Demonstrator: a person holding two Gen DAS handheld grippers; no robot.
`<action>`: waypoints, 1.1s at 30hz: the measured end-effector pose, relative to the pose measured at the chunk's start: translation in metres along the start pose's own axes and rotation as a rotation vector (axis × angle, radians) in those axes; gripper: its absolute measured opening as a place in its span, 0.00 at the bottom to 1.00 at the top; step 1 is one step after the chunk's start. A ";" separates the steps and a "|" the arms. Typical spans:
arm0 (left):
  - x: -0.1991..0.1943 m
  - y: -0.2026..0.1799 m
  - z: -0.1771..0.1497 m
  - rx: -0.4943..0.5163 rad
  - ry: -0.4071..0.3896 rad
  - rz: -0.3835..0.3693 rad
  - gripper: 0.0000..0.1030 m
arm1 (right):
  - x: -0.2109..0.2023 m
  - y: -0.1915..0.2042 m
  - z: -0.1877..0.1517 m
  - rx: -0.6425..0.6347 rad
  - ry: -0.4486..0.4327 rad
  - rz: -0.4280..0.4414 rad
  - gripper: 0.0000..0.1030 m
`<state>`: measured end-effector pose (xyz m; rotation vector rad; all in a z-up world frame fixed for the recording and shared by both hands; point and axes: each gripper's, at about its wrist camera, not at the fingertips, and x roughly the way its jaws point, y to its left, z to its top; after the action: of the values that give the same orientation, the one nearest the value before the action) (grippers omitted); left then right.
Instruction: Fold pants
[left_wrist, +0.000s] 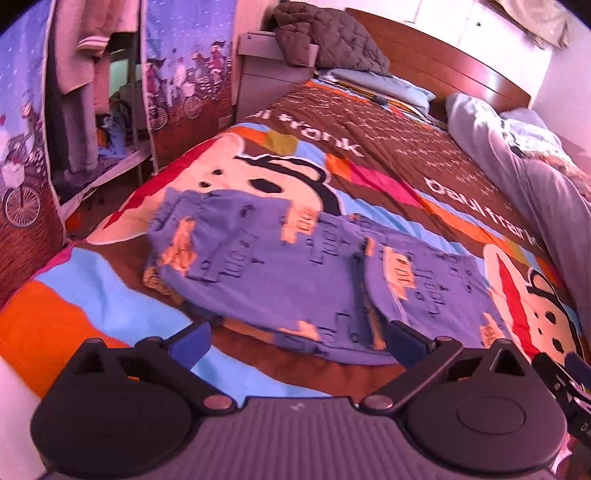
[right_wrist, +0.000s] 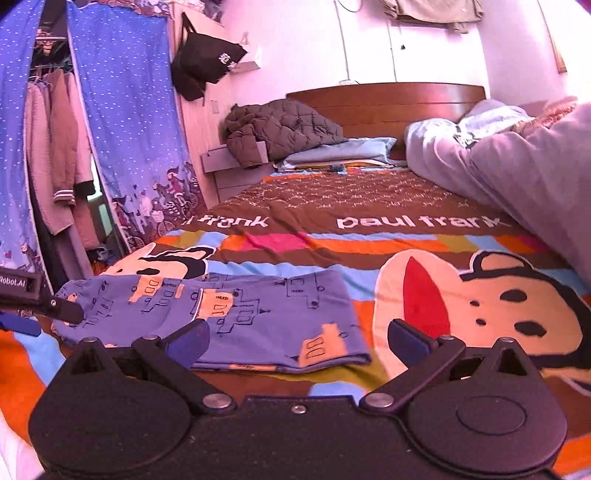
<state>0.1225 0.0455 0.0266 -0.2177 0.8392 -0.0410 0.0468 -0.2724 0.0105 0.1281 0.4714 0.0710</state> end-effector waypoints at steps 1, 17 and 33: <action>0.002 0.007 -0.001 -0.017 -0.008 -0.001 1.00 | 0.001 0.005 -0.001 0.003 0.002 -0.012 0.99; 0.031 0.123 0.009 -0.364 -0.122 -0.273 1.00 | 0.078 0.090 0.011 -0.142 0.167 -0.097 0.99; 0.071 0.124 0.011 -0.600 -0.149 -0.057 1.00 | 0.094 0.090 -0.008 -0.121 0.255 -0.111 0.99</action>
<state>0.1722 0.1593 -0.0444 -0.7996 0.6784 0.1750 0.1227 -0.1728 -0.0264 -0.0273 0.7267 0.0068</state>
